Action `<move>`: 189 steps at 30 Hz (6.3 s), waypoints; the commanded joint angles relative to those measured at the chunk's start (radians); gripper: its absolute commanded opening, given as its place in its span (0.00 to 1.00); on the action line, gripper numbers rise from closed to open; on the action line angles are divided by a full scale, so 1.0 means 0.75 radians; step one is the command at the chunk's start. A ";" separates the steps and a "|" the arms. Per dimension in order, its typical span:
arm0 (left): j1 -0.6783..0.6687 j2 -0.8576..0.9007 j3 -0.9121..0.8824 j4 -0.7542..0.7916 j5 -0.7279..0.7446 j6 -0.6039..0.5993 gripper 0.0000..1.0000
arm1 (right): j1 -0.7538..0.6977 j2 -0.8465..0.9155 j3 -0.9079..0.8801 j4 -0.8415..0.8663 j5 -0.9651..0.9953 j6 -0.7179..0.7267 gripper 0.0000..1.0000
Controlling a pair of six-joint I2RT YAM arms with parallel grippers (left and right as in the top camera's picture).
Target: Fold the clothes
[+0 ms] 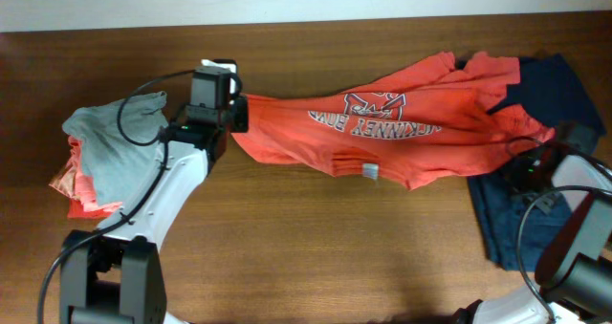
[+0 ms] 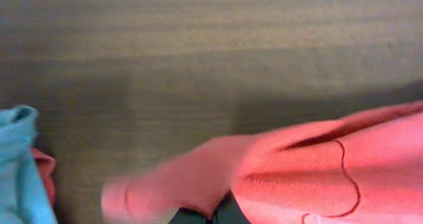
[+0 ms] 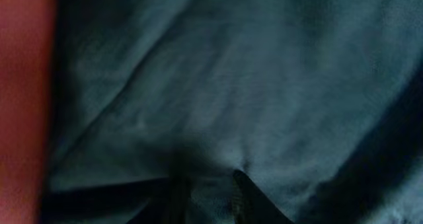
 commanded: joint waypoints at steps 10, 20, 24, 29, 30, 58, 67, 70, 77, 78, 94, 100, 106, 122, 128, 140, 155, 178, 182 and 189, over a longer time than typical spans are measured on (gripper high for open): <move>0.048 0.004 0.003 0.398 -0.201 0.042 0.01 | -0.121 0.096 -0.095 -0.037 0.054 0.041 0.32; 0.174 0.006 0.009 0.662 -0.191 0.102 0.35 | -0.113 0.055 -0.095 -0.082 -0.016 0.013 0.32; 0.197 0.001 0.032 0.538 -0.148 0.126 0.62 | -0.077 0.055 -0.096 -0.083 -0.016 -0.004 0.32; 0.112 -0.020 0.081 0.154 0.231 0.121 0.93 | -0.033 0.055 -0.096 -0.078 -0.015 -0.021 0.33; 0.077 -0.021 0.081 0.097 0.297 0.109 0.99 | -0.025 0.055 -0.096 -0.078 -0.016 -0.025 0.33; -0.679 0.500 0.074 0.073 0.470 -0.270 0.94 | -0.001 0.055 -0.096 -0.082 -0.015 -0.035 0.33; -0.689 0.503 0.074 0.064 0.470 -0.270 0.28 | -0.001 0.055 -0.096 -0.082 -0.015 -0.035 0.33; -0.689 0.503 0.074 0.064 0.469 -0.270 0.02 | -0.001 0.055 -0.096 -0.082 -0.015 -0.035 0.33; -0.660 0.469 0.074 -0.040 0.348 -0.270 0.00 | -0.001 0.055 -0.096 -0.083 -0.015 -0.036 0.33; -0.651 0.453 0.074 -0.071 0.329 -0.270 0.00 | -0.001 0.055 -0.096 -0.082 -0.015 -0.036 0.33; -0.200 -0.129 0.073 -1.157 0.019 -0.295 0.00 | -0.001 0.055 -0.096 -0.067 -0.015 -0.036 0.33; -0.004 -0.129 0.069 -1.222 -0.161 -0.370 0.00 | -0.001 0.055 -0.096 -0.067 -0.014 -0.036 0.33; 0.291 -0.129 0.069 -1.076 -0.148 -0.369 0.00 | -0.001 0.055 -0.096 -0.068 -0.010 -0.036 0.33; 0.373 -0.131 0.069 -1.157 0.476 -0.136 0.52 | -0.001 0.051 -0.080 -0.040 -0.192 -0.091 0.32; 0.369 -0.136 0.069 -1.131 0.503 -0.007 0.52 | 0.005 -0.080 0.083 -0.123 -0.477 -0.181 0.37; 0.252 -0.136 0.069 -1.035 0.525 0.042 0.51 | 0.161 -0.104 0.264 -0.111 -0.447 -0.401 0.41; 0.198 -0.136 0.069 -1.034 0.531 0.041 0.52 | 0.169 0.287 0.264 0.073 -0.222 -0.459 0.30; 0.198 -0.136 0.069 -1.034 0.531 0.041 0.52 | -0.166 0.313 0.324 0.300 -0.108 -0.410 0.42; 0.198 -0.136 0.069 -1.025 0.531 0.041 0.52 | -0.123 0.278 0.452 0.135 -0.188 -0.410 0.47; 0.198 -0.136 0.069 -1.026 0.531 0.041 0.53 | 0.028 0.223 0.696 -0.242 -0.298 -0.447 0.49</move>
